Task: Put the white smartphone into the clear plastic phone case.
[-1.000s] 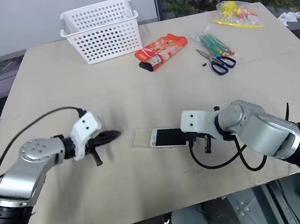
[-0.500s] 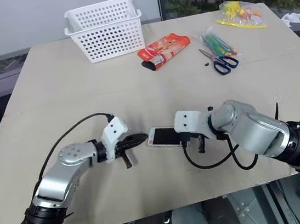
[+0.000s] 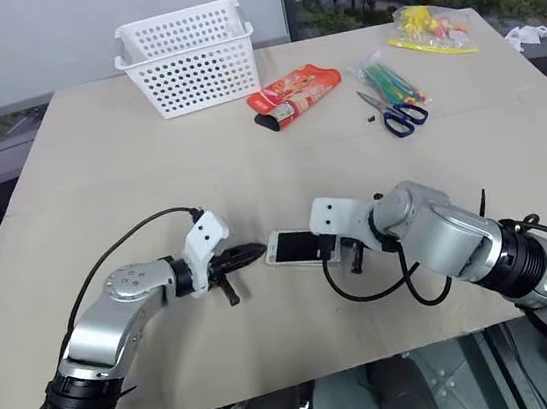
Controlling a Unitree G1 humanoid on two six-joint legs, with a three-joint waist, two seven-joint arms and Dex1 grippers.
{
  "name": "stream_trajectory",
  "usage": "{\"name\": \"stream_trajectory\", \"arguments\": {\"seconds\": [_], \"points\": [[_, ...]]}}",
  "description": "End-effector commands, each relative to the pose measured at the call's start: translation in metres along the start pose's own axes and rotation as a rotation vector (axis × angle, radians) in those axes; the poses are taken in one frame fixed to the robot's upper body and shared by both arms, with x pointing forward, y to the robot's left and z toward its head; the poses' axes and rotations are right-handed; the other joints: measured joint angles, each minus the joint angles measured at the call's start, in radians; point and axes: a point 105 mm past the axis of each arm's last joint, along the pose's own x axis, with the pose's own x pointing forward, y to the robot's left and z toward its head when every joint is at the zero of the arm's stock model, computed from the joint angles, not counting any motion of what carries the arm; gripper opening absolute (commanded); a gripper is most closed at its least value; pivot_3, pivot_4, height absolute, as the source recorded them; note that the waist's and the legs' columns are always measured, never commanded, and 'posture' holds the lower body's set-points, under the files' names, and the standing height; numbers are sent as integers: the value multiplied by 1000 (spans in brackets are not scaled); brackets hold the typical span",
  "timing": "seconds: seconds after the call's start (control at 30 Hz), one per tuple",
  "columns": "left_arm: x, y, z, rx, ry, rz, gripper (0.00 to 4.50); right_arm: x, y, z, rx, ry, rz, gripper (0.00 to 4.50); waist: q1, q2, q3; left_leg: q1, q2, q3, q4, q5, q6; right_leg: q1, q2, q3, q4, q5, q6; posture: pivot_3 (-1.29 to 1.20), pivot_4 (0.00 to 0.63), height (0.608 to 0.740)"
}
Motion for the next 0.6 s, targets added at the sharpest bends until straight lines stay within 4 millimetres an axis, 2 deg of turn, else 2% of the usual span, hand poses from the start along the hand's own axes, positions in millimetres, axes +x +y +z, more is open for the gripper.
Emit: {"name": "stream_trajectory", "arguments": {"seconds": [0.03,0.17,0.23,0.33,0.47,0.53,0.6], "points": [[-18,7,26,97,-54,-16,0,-20,-1,6,6,-120,-5,42,0,0,0,-1,0,0,0,0,0,0,0,0,0,0,0,0,150,740],[-31,22,49,145,-88,10,0,-34,-4,-6,63,-171,-20,42,1,0,0,-5,0,-1,0,0,0,-3,0,-1,-2,0,0,0,150,740],[-30,20,57,166,-100,-6,0,-40,-6,-11,81,-202,-33,42,0,0,0,-5,0,0,0,0,0,-2,0,-1,-3,0,0,0,150,740],[-16,7,65,154,-154,-63,0,-47,-13,-11,108,-317,-93,42,1,0,0,-5,0,1,0,0,0,-2,0,0,-5,0,0,0,150,740],[4,-20,56,120,-161,-185,0,-42,-9,-4,120,-521,-113,42,-2,-1,0,-5,0,1,0,0,0,-2,0,0,-4,0,0,0,150,740],[14,-23,43,117,-115,-197,0,-37,3,2,161,-703,-74,42,0,-1,0,-5,1,1,-1,0,0,-2,1,0,-4,0,0,0,150,740],[22,-23,31,102,-79,-192,0,-30,7,1,272,-835,-75,42,0,-1,0,-4,1,1,-1,0,0,-2,2,-1,-4,0,0,0,150,740]]}}
